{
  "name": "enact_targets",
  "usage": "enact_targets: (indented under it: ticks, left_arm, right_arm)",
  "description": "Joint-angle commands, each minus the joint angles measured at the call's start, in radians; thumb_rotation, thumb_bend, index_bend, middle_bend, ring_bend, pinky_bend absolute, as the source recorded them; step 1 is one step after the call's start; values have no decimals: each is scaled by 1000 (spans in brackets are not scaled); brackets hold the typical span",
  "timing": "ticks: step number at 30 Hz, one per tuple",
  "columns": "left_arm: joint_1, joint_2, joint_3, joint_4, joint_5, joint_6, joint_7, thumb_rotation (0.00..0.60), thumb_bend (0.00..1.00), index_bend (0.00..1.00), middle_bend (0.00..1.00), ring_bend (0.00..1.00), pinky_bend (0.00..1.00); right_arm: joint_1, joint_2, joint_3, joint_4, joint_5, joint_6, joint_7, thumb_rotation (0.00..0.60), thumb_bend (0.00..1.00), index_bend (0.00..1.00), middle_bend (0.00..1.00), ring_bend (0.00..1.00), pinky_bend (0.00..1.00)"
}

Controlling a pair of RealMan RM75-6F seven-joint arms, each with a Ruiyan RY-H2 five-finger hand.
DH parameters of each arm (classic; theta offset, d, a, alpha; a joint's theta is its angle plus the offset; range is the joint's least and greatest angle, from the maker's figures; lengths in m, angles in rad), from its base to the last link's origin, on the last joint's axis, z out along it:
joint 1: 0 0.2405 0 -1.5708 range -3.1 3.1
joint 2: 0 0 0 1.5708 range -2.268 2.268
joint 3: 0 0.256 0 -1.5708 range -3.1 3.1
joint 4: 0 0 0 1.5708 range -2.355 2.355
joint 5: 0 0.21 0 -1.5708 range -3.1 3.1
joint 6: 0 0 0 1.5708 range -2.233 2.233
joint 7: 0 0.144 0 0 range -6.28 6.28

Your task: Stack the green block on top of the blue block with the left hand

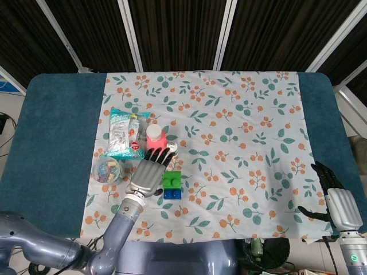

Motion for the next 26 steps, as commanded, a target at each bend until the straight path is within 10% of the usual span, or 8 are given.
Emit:
enact_targets:
  ticks: [1, 6, 12, 26]
  left_arm:
    - [78, 91, 90, -55, 150, 29, -91, 600, 104, 57, 22, 0, 67]
    - [247, 245, 335, 26, 547, 125, -303, 600, 104, 10, 1, 0, 64]
    - [419, 350, 471, 155, 731, 234, -534, 600, 103, 0, 0, 0, 33]
    - [643, 396, 470, 354, 820, 305, -771, 600, 100, 0, 0, 0, 0]
  right_arm:
    - [0, -1, 0, 1, -1, 1, -5, 600, 103, 0, 0, 0, 205]
    - [0, -3, 0, 1, -1, 3, -15, 600, 104, 0, 0, 0, 205]
    - [-3, -5, 0, 1, -5, 11, -29, 600, 103, 0, 0, 0, 205]
    - [-6, -11, -4, 2, -16, 20, -49, 600, 103, 0, 0, 0, 205]
